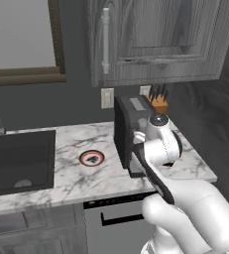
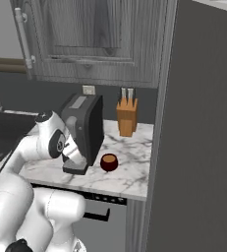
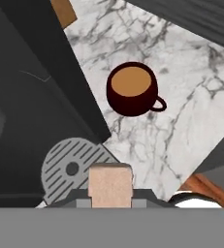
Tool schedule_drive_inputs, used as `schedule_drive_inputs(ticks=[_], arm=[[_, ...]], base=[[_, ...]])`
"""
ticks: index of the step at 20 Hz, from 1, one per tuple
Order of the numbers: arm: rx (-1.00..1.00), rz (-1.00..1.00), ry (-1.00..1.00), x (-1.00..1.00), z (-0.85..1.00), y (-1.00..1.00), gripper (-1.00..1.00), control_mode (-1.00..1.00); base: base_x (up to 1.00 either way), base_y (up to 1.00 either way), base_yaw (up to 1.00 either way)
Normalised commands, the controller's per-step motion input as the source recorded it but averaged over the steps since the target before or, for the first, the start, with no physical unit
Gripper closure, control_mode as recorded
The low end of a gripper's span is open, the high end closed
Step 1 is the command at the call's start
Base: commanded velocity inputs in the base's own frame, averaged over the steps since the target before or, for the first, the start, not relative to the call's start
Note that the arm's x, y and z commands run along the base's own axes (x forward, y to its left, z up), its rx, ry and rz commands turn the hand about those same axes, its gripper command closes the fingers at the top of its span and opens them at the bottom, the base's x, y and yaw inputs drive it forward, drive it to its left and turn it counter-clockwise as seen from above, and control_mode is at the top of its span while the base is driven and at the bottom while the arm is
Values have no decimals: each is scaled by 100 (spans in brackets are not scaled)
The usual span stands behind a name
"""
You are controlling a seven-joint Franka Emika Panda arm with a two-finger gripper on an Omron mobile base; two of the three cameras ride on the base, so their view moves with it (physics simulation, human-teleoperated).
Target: Take a sugar cube from the saucer and place it inside the coffee. Then, grab milk from the fridge and place it next to the coffee on the counter to sweeten the coffee.
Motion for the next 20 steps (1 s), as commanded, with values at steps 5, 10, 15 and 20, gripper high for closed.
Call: schedule_drive_inputs(ticks=[5, 10, 15, 20], arm=[[0, 0, 0, 0, 8, -100, 100, -100], [0, 1, 1, 15, 7, -86, 100, -100], [1, 9, 3, -6, 9, -67, 100, -100], [0, 8, 0, 2, 3, -40, 100, -100]], base=[[0, 0, 0], [0, 0, 0], [0, 0, 0], [0, 0, 0]])
